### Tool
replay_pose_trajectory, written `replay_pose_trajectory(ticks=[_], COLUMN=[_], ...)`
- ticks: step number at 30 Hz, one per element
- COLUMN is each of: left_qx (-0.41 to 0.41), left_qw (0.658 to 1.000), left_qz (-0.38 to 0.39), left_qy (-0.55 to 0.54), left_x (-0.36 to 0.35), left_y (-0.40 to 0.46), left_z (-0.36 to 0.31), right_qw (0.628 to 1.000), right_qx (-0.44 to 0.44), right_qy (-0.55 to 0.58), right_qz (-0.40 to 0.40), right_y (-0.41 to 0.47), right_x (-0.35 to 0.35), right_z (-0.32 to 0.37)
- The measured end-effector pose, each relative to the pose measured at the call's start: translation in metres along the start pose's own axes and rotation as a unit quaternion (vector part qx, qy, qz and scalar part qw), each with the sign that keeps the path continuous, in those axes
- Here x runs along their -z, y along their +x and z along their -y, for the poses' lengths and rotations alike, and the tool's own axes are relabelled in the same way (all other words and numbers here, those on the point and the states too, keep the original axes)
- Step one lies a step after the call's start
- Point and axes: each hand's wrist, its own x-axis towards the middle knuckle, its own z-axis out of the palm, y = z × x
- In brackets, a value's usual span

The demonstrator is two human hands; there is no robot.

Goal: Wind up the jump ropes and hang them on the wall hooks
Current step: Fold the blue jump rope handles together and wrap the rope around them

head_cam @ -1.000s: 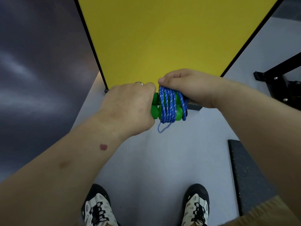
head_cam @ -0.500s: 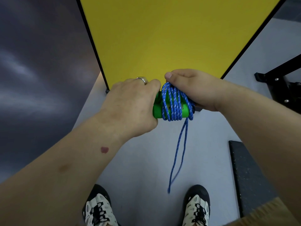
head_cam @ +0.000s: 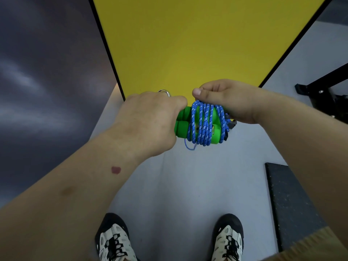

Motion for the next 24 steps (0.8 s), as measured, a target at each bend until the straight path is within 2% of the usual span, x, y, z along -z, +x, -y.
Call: replay_pose_trajectory(ticks=[2, 3, 7, 11, 16, 22, 24], left_qx=[0.004, 0.01, 0.049, 0.088, 0.117, 0.133, 0.131], left_qw=[1.0, 1.0, 0.998, 0.995, 0.991, 0.989, 0.99], left_qz=[-0.009, -0.015, -0.039, -0.051, -0.061, -0.061, -0.053], left_qy=[-0.009, -0.013, -0.017, -0.015, 0.003, 0.01, 0.012], left_x=[0.001, 0.002, 0.0, -0.007, -0.015, -0.021, -0.025], left_y=[0.001, 0.001, 0.001, 0.002, 0.003, 0.005, 0.006], left_z=[-0.002, -0.001, 0.003, 0.007, 0.01, 0.013, 0.012], right_qw=[0.997, 0.997, 0.985, 0.984, 0.975, 0.972, 0.966], right_qx=[-0.03, -0.04, -0.095, -0.117, -0.082, -0.071, -0.049], right_qy=[0.072, 0.068, -0.115, -0.053, -0.107, -0.181, -0.211], right_qz=[0.007, -0.001, -0.088, -0.122, -0.176, -0.128, -0.14], right_y=[0.002, 0.002, -0.003, -0.003, -0.023, -0.046, -0.052], right_x=[0.0, -0.001, -0.015, -0.048, -0.08, -0.099, -0.095], right_z=[-0.006, -0.01, -0.028, -0.042, -0.027, 0.007, 0.017])
